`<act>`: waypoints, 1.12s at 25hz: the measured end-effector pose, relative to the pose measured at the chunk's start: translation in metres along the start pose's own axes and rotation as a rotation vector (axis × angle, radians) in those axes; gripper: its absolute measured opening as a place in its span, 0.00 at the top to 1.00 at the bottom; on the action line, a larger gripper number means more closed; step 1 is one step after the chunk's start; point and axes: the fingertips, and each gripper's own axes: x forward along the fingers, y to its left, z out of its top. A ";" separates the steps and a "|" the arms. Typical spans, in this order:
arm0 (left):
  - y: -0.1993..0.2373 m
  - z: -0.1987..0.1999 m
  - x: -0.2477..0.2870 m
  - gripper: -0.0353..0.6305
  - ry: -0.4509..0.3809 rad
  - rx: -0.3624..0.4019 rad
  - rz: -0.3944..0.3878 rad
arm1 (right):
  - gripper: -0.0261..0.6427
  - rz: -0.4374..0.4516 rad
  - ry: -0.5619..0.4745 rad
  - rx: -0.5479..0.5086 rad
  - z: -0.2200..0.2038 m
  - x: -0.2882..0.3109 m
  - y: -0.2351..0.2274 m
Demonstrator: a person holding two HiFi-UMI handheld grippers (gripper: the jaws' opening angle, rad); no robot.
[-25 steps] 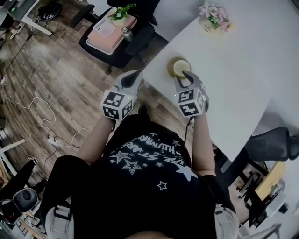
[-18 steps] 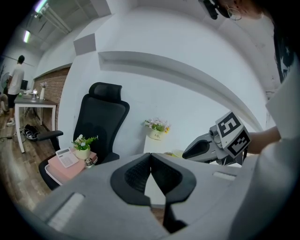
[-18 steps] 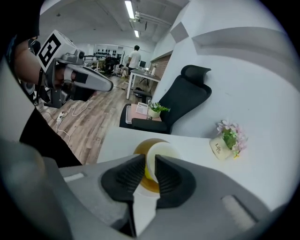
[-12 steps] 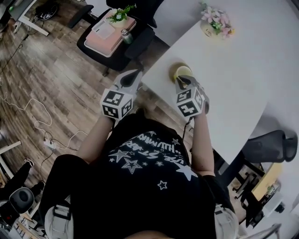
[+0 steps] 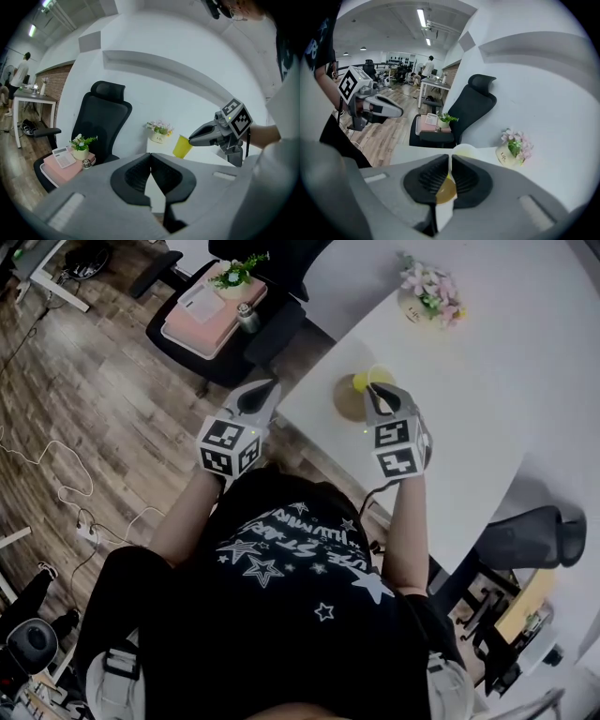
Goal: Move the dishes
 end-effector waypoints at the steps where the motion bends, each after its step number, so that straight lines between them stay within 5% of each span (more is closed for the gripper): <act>1: 0.000 0.001 0.002 0.93 -0.002 0.000 -0.002 | 0.92 -0.012 0.002 0.003 -0.001 0.002 -0.008; 12: 0.003 0.001 0.005 0.93 0.021 -0.001 0.044 | 0.92 0.010 0.042 0.050 -0.015 0.063 -0.050; 25: 0.011 -0.001 0.007 0.93 0.041 -0.026 0.141 | 0.92 0.122 0.078 -0.014 -0.017 0.104 -0.041; 28: 0.010 -0.002 0.007 0.93 0.044 -0.024 0.146 | 0.85 0.160 0.067 0.029 -0.017 0.103 -0.032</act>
